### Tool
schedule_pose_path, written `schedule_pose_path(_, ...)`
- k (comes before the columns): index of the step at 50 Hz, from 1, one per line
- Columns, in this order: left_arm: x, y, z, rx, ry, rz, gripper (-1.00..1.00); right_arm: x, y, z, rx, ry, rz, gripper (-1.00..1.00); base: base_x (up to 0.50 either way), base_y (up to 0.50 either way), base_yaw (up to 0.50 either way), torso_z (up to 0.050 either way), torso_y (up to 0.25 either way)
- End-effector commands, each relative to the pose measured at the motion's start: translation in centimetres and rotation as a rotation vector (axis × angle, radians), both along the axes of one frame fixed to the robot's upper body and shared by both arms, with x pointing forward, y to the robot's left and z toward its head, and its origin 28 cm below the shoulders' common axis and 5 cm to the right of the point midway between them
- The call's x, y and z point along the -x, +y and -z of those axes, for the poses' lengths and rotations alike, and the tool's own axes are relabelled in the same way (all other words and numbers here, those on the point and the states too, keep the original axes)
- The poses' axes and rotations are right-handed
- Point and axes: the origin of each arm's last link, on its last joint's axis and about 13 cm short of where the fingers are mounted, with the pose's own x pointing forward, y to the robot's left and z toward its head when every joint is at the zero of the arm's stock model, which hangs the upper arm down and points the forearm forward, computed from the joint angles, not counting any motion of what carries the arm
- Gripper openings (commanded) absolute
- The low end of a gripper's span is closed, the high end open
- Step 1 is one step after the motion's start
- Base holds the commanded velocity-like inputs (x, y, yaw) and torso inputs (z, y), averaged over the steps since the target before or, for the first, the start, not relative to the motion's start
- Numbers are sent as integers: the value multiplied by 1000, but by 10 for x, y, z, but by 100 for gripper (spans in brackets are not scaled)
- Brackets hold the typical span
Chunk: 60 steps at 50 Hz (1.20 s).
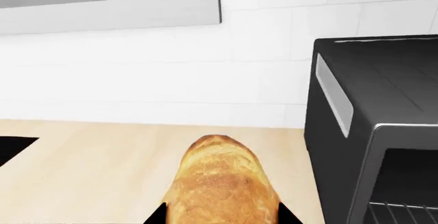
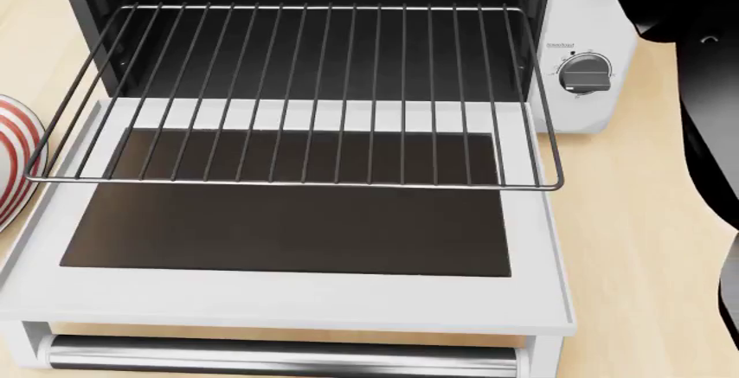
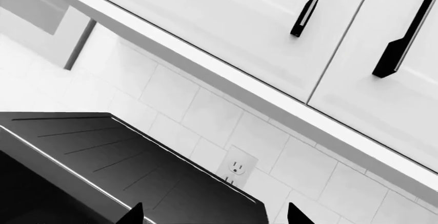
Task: Pick the bread from the rack and place it on the plate on the counter.
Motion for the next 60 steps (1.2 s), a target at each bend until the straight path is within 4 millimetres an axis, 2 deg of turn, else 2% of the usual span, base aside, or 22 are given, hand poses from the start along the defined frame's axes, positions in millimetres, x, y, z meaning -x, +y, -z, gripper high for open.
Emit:
schedule_pose_path(1, -16, 10, -11, 25, 26, -49, -100, -3, 1, 2, 5, 10, -2, 100, 0, 0, 0, 0, 0)
schedule_pose_path(9, -19, 13, -14, 22, 58, -71, -100, -5, 1, 5, 4, 17, -5, 100, 0, 0, 0, 0, 0)
schedule_pose_path(12, -36, 5, -16, 10, 73, -67, -100, -6, 2, 6, 4, 20, -7, 100, 0, 0, 0, 0, 0)
schedule_pose_path(21, -58, 0, -9, 21, 110, -63, -100, -4, 2, 3, 0, 18, -9, 100, 0, 0, 0, 0, 1)
schedule_pose_path(32, -74, -6, -3, 23, 152, -71, -100, -3, 5, 2, 7, 18, -17, 100, 0, 0, 0, 0, 0)
schedule_pose_path(43, -75, -13, 11, 52, 197, -76, -100, -1, 4, 2, 11, 16, -18, 100, 0, 0, 0, 0, 1)
schedule_pose_path(48, -84, -8, 25, 59, 232, -77, -100, -2, 4, 2, 14, 17, -20, 100, 0, 0, 0, 0, 0)
schedule_pose_path(58, -87, 0, 40, 67, 276, -92, -100, -1, 4, 1, 14, 16, -22, 100, 0, 0, 0, 0, 0)
schedule_pose_path(60, -84, -3, 41, 68, 282, -97, -100, -1, 4, 2, 12, 16, -22, 100, 0, 0, 0, 0, 0)
